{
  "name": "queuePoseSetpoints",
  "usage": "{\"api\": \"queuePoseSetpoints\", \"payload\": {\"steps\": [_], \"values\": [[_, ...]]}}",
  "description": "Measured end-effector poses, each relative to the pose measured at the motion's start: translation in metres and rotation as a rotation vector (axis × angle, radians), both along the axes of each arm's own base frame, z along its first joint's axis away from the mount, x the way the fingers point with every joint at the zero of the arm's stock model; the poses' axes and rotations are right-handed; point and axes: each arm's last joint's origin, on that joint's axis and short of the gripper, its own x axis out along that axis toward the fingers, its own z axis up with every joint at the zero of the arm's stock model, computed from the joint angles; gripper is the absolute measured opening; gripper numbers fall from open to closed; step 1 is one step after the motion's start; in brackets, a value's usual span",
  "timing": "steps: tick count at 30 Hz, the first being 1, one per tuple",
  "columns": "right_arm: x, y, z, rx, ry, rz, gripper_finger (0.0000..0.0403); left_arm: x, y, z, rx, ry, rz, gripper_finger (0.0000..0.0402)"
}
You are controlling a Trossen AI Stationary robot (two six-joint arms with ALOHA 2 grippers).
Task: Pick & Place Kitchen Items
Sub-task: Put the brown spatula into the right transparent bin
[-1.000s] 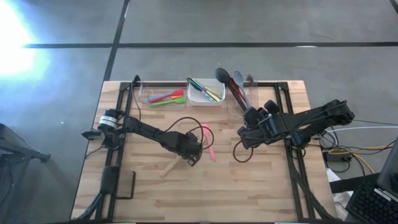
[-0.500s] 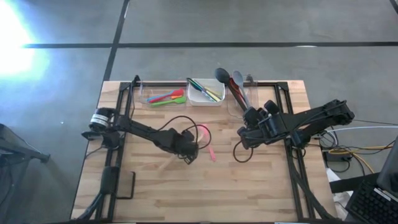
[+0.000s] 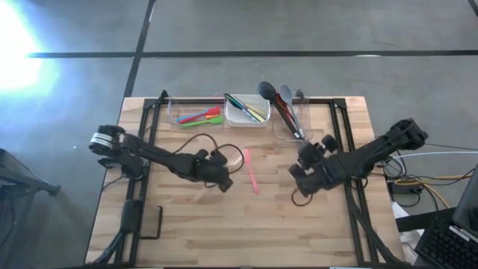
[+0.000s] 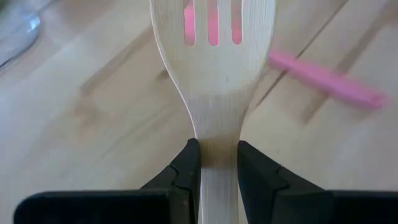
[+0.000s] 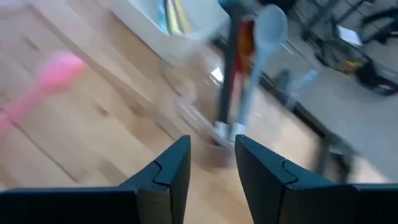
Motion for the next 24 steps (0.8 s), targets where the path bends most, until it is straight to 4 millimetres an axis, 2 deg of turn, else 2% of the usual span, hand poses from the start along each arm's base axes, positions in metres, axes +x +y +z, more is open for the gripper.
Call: {"api": "queuePoseSetpoints", "payload": {"steps": [5, 12, 18, 24], "values": [[-0.001, 0.023, -0.026, -0.013, -0.257, 0.07, 0.0108, -0.007, 0.007, 0.012, 0.003, -0.288, -0.051, 0.0079], [0.027, 0.041, -0.042, -0.023, -0.502, 0.202, 0.01, -0.018, 0.016, 0.028, 0.14, -0.616, -0.104, 0.0079], [0.045, 0.045, -0.044, -0.15, -0.689, 0.162, 0.011, -0.022, 0.022, 0.039, 0.325, -0.73, 0.017, 0.0079], [0.053, 0.042, -0.047, -0.163, -0.716, 0.131, 0.0133, -0.019, 0.027, 0.06, 0.451, -0.84, 0.003, 0.0079]]}}
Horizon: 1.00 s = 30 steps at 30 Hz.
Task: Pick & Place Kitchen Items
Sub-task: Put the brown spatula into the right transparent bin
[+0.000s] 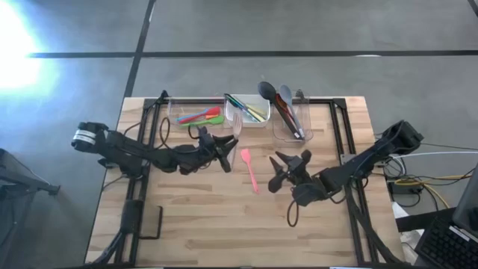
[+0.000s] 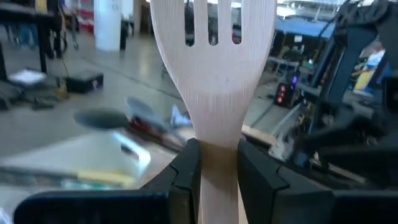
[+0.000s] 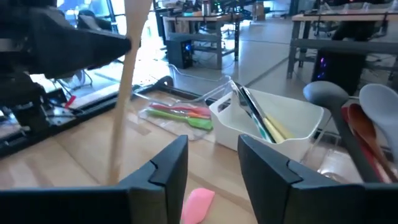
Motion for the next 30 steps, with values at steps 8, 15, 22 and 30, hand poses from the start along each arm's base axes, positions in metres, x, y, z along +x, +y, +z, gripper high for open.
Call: {"api": "queuePoseSetpoints", "payload": {"steps": [8, 15, 22, 30], "values": [[0.02, 0.004, 0.003, 0.007, -0.049, -0.01, 0.0179, 0.016, 0.012, 0.023, 0.102, -0.004, -0.009, 0.0079], [0.049, 0.001, 0.008, -0.043, 0.002, -0.045, 0.022, 0.033, 0.019, 0.028, 0.114, -0.018, -0.077, 0.0079], [0.072, -0.011, 0.011, -0.028, 0.006, -0.067, 0.0226, 0.042, 0.016, 0.031, 0.113, -0.032, -0.156, 0.0079], [0.081, -0.028, 0.009, 0.027, 0.001, -0.036, 0.0219, 0.043, 0.015, 0.036, 0.121, -0.05, -0.213, 0.0079]]}}
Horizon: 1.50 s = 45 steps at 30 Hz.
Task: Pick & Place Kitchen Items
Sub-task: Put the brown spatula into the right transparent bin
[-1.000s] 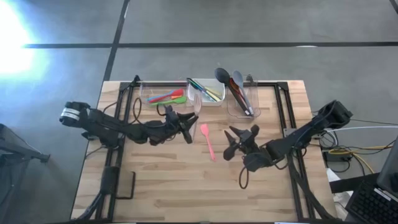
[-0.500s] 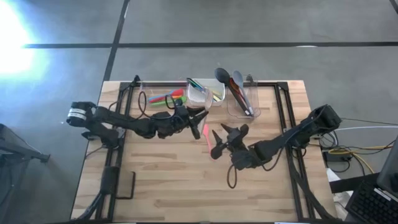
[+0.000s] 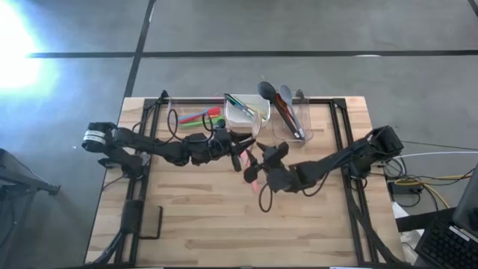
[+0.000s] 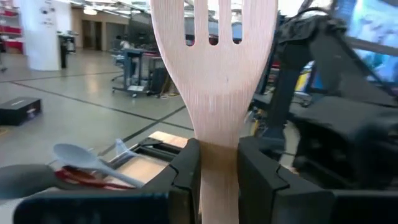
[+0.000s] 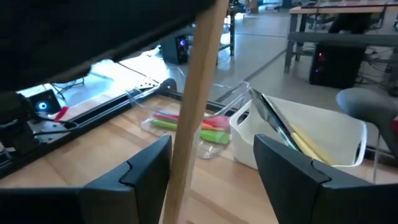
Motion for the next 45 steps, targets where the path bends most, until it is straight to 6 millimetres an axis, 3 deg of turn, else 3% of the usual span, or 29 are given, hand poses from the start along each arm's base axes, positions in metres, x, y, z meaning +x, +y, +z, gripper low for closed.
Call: {"api": "queuePoseSetpoints", "payload": {"steps": [6, 10, 13, 17, 19, 24, 34, 39, 45], "values": [[0.007, -0.015, -0.005, 0.019, 0.001, -0.002, 0.0215, 0.002, -0.001, 0.006, 0.006, -0.017, -0.049, 0.0079], [0.01, -0.022, -0.007, 0.019, 0.007, -0.021, 0.0191, 0.002, -0.001, 0.006, 0.005, -0.016, -0.052, 0.0079], [0.01, -0.024, -0.007, 0.016, 0.013, -0.023, 0.0147, 0.002, -0.001, 0.004, -0.005, -0.011, -0.055, 0.0079], [0.01, -0.023, -0.007, -0.006, 0.043, -0.011, 0.0045, 0.002, -0.001, 0.002, -0.01, 0.005, -0.058, 0.0078], [0.01, -0.023, -0.008, -0.014, 0.061, 0.01, 0.0021, 0.002, -0.002, 0.002, -0.012, 0.008, -0.057, 0.0078], [0.011, -0.022, -0.008, 0.001, 0.064, 0.044, 0.0008, 0.002, -0.002, 0.001, -0.01, 0.016, -0.056, 0.0031], [0.001, -0.021, 0.004, -0.015, 0.102, 0.056, 0.0007, -0.001, -0.001, 0.001, 0.043, 0.071, -0.042, 0.0025], [-0.016, -0.019, 0.016, -0.035, 0.164, 0.045, 0.0007, -0.007, 0.001, 0.004, 0.043, 0.117, -0.02, 0.0054], [-0.05, -0.037, 0.043, 0.0, 0.266, 0.044, 0.0007, -0.009, 0.001, -0.003, 0.025, 0.204, -0.014, 0.0134]]}}
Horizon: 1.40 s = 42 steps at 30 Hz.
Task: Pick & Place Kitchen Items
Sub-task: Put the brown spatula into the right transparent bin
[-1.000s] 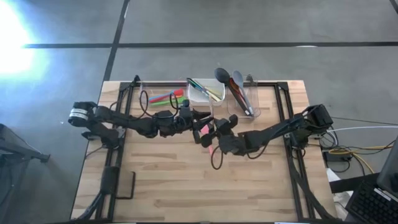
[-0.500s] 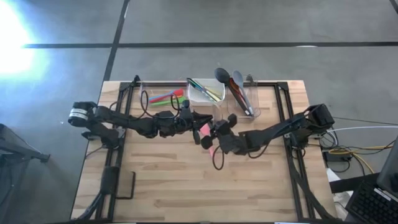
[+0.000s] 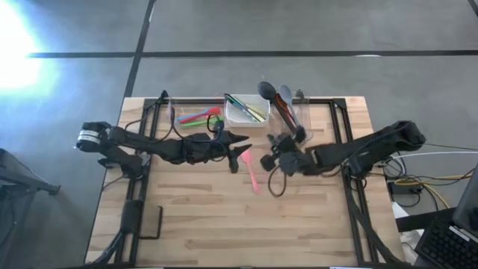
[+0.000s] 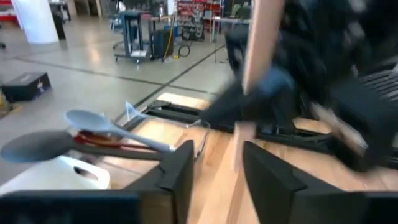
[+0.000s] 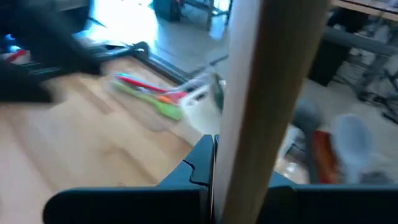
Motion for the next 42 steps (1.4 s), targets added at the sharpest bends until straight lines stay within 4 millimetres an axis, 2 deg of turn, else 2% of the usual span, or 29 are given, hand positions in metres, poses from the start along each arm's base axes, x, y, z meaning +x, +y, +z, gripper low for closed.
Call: {"api": "queuePoseSetpoints", "payload": {"steps": [4, 8, 13, 16, 21, 26, 35, 42], "values": [[-0.024, -0.023, 0.027, 0.023, 0.065, -0.035, 0.0007, 0.0, 0.0, -0.006, -0.032, 0.046, 0.003, 0.0188], [-0.043, -0.055, 0.054, 0.106, 0.094, -0.062, 0.0007, -0.001, 0.0, -0.013, -0.035, 0.114, -0.002, 0.0222], [-0.062, -0.094, 0.076, 0.196, 0.136, -0.118, 0.0007, -0.002, -0.001, -0.019, -0.058, 0.179, -0.008, 0.0233], [-0.068, -0.116, 0.08, 0.245, 0.165, -0.119, 0.0008, -0.002, -0.002, -0.02, -0.06, 0.185, -0.016, 0.0234], [-0.078, -0.146, 0.077, 0.357, 0.157, -0.088, 0.0008, -0.002, -0.011, -0.02, -0.041, 0.2, -0.134, 0.0234], [-0.085, -0.162, 0.068, 0.398, 0.165, -0.112, 0.0008, -0.004, -0.023, -0.026, 0.022, 0.229, -0.285, 0.0234], [-0.084, -0.167, 0.045, 0.4, 0.173, -0.115, 0.0008, -0.005, -0.033, -0.028, 0.063, 0.196, -0.559, 0.0234], [-0.08, -0.168, 0.018, 0.39, 0.162, -0.111, 0.0008, -0.008, -0.034, -0.032, 0.063, 0.163, -0.606, 0.0233]]}}
